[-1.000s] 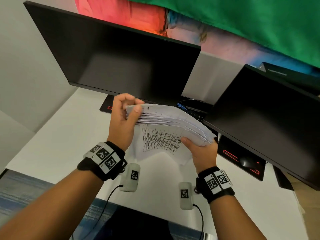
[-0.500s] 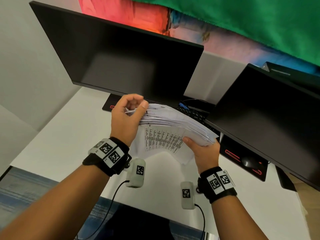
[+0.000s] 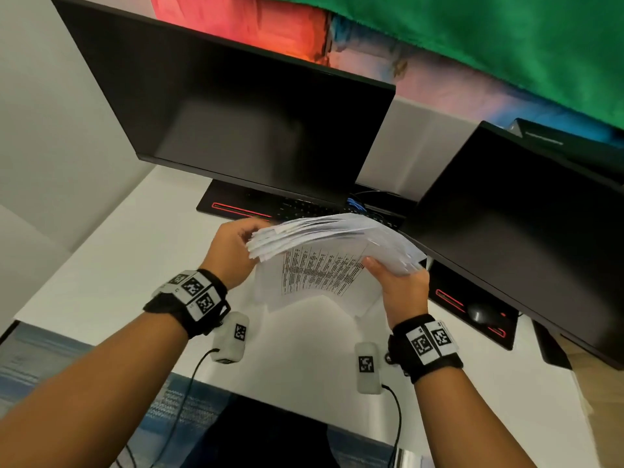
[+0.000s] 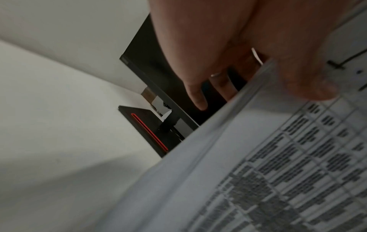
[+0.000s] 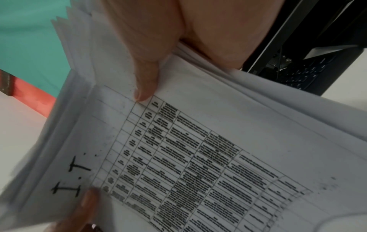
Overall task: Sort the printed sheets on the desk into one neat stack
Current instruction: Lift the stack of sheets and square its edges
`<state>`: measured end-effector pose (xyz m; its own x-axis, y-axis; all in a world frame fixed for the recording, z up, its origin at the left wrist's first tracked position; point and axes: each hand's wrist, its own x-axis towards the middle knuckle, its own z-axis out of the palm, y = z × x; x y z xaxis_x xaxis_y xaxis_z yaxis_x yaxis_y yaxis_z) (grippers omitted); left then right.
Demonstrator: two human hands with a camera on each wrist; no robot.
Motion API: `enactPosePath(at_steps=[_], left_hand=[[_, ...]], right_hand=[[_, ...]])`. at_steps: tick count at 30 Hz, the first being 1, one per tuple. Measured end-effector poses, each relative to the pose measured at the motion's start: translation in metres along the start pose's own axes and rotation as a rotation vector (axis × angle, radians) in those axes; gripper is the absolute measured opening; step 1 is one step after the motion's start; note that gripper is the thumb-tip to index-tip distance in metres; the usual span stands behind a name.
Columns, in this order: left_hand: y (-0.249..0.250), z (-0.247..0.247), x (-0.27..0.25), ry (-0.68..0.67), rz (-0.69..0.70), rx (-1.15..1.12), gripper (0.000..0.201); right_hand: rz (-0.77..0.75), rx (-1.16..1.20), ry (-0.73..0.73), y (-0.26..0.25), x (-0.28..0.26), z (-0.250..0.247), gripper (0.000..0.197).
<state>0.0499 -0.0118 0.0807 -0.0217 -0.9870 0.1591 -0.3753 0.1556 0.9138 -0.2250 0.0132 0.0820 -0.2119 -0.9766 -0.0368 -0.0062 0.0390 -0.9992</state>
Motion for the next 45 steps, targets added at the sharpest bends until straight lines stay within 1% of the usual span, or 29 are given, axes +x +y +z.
enactPosePath(at_steps=[2,3,4,5,6,7,8,9,10,12,13,15,18,20,22,23,25,26,29,31,33,36,38,40,43,45], left_hand=[[0.007,0.006,0.002,0.059,0.016,-0.075,0.037],[0.011,0.007,0.001,0.071,0.036,-0.122,0.032],[0.014,0.007,0.000,0.055,0.053,-0.159,0.031],[0.014,0.009,-0.001,0.000,0.060,-0.203,0.042],[0.012,0.012,-0.004,-0.067,0.039,-0.265,0.057],[0.008,0.017,-0.008,-0.115,0.004,-0.294,0.069],[0.006,0.022,-0.011,-0.128,-0.015,-0.301,0.073],[0.004,0.027,-0.013,-0.107,-0.011,-0.283,0.071],[0.004,0.031,-0.013,-0.075,-0.006,-0.264,0.064],[0.008,0.036,-0.010,-0.002,-0.018,-0.213,0.050],[0.010,0.037,-0.009,0.030,-0.020,-0.166,0.046],[0.014,0.040,-0.005,0.085,-0.006,-0.066,0.044],[0.022,0.040,-0.002,0.170,0.036,0.005,0.041],[0.024,0.039,-0.004,0.152,0.061,-0.044,0.043],[0.023,0.039,-0.009,0.093,0.019,-0.176,0.047],[0.022,0.040,-0.011,0.084,0.004,-0.233,0.049],[0.020,0.041,-0.011,0.108,0.005,-0.290,0.054],[0.021,0.042,-0.011,0.125,0.007,-0.310,0.056],[0.025,0.043,-0.009,0.188,0.035,-0.368,0.054],[0.028,0.043,-0.008,0.237,0.044,-0.369,0.053],[0.028,0.043,-0.008,0.288,0.046,-0.320,0.050],[0.025,0.042,-0.007,0.342,0.039,-0.258,0.034],[0.026,0.043,-0.007,0.344,0.051,-0.240,0.026],[0.029,0.044,-0.007,0.342,0.065,-0.260,0.025],[0.033,0.044,-0.005,0.362,0.063,-0.276,0.023],[0.035,0.044,-0.004,0.361,0.058,-0.266,0.025]], right_hand=[[-0.037,0.009,0.033,-0.008,-0.001,-0.002,0.029],[-0.066,0.023,0.048,-0.012,-0.003,-0.004,0.029],[-0.098,0.022,0.052,-0.015,-0.005,-0.006,0.032],[-0.120,0.001,0.044,-0.014,-0.007,-0.007,0.035],[-0.116,-0.013,0.031,-0.011,-0.010,-0.008,0.039],[-0.081,-0.007,0.028,-0.004,-0.013,-0.009,0.043],[-0.031,0.010,0.045,0.001,-0.016,-0.010,0.049],[0.002,0.026,0.075,0.003,-0.017,-0.010,0.054],[0.014,0.031,0.089,0.004,-0.017,-0.011,0.055],[0.000,0.014,0.073,0.003,-0.017,-0.010,0.045],[-0.002,0.014,0.067,0.001,-0.017,-0.009,0.038],[-0.024,0.007,0.077,-0.007,-0.016,-0.008,0.028],[-0.090,-0.008,0.109,-0.014,-0.016,-0.007,0.028],[-0.087,0.005,0.140,-0.013,-0.019,-0.008,0.027],[-0.046,0.019,0.155,-0.011,-0.022,-0.006,0.031],[-0.041,0.035,0.171,-0.012,-0.023,-0.005,0.036],[-0.078,0.079,0.195,-0.017,-0.022,-0.001,0.045],[-0.092,0.096,0.207,-0.020,-0.021,0.000,0.046],[-0.138,0.125,0.237,-0.028,-0.017,0.004,0.039],[-0.145,0.131,0.256,-0.031,-0.016,0.007,0.033],[-0.145,0.132,0.270,-0.030,-0.016,0.009,0.029],[-0.134,0.124,0.276,-0.028,-0.017,0.008,0.030],[-0.141,0.113,0.270,-0.029,-0.019,0.009,0.030],[-0.152,0.098,0.275,-0.029,-0.019,0.010,0.027],[-0.118,0.102,0.320,-0.028,-0.022,0.013,0.020],[-0.106,0.130,0.333,-0.029,-0.025,0.015,0.016]])
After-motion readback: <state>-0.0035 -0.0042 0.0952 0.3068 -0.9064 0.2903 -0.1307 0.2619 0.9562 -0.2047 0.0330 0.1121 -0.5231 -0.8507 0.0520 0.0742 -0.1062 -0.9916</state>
